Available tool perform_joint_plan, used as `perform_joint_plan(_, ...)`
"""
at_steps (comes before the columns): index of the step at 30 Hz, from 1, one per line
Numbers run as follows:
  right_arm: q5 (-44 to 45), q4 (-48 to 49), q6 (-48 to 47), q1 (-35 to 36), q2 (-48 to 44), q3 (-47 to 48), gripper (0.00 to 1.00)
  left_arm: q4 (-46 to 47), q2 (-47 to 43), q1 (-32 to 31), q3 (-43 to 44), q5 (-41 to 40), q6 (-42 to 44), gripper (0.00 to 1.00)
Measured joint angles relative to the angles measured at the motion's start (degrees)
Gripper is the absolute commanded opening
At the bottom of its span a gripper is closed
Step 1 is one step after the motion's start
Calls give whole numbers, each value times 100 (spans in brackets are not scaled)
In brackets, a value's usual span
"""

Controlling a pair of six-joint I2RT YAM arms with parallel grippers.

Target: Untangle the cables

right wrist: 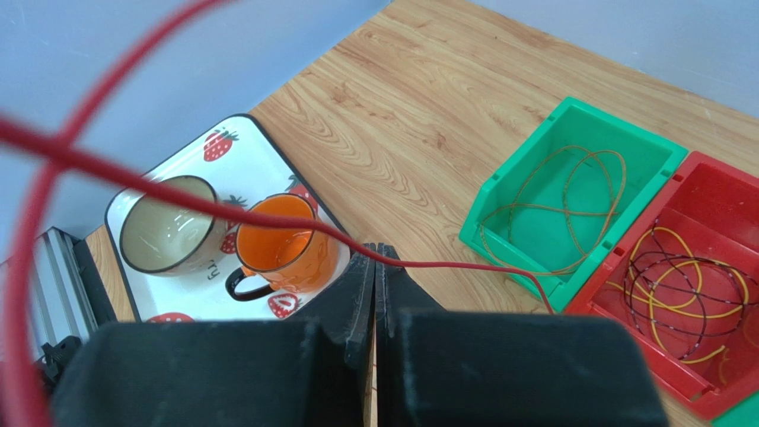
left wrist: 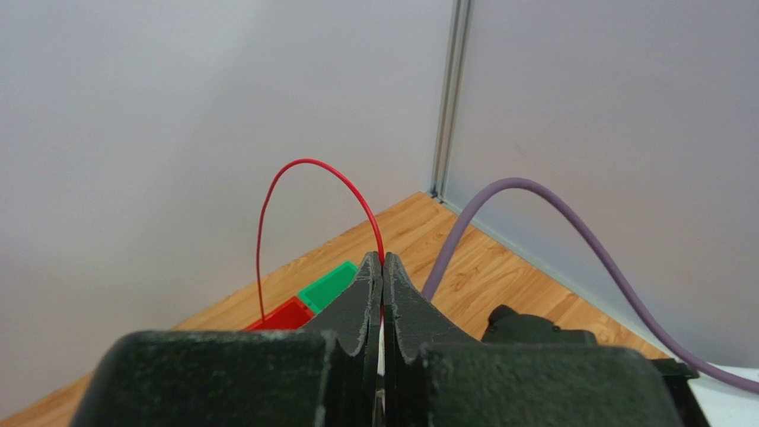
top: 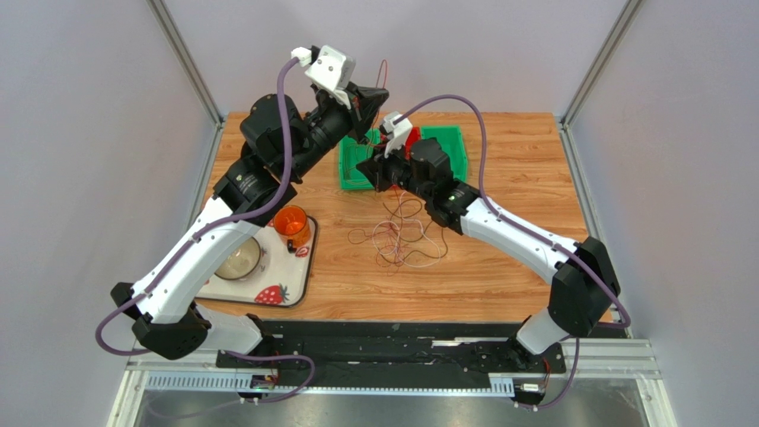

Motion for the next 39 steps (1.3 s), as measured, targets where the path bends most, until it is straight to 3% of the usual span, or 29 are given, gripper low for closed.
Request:
perform_joint_plan(4,61,13,2,11,-304,-114,0,4,-7,0,-35,-92,0,0)
perform_joint_plan(5,63,13,2,15,-409,-162,9,4,-13,0,-55,-122,-2,0)
perform_joint_plan(8,55,-20,39,24,-758,-363,75,-7,-15,0,-81,-216,0,0)
perform_joint_plan(11,59,7,48,52,-1207,-739,82,-24,-15,20,-76,-282,0,0)
perform_joint_plan(16,57,44,52,87,-1493,-994,83,-35,-11,31,-79,-310,-33,0)
perform_joint_plan(24,162,199,-9,87,-717,-636,82,-31,-11,33,-79,-254,-221,0)
perform_joint_plan(27,317,289,-72,87,-280,-339,75,-31,-11,33,-79,-212,-273,0)
perform_joint_plan(29,398,350,-107,87,-63,-144,58,-31,-11,33,-76,-203,-306,0)
perform_joint_plan(30,428,374,-133,87,28,-48,43,-31,-11,33,-79,-203,-321,0)
perform_joint_plan(31,450,391,-166,87,92,20,20,-31,-11,33,-79,-203,-323,0)
perform_joint_plan(33,511,424,-214,87,192,177,19,-31,-11,33,-79,-203,-326,0)
perform_joint_plan(35,570,472,-192,87,216,243,1,-31,-11,33,-79,-203,-326,0)
perform_joint_plan(39,734,509,-234,87,214,258,0,-33,-11,33,-79,-208,-319,0)
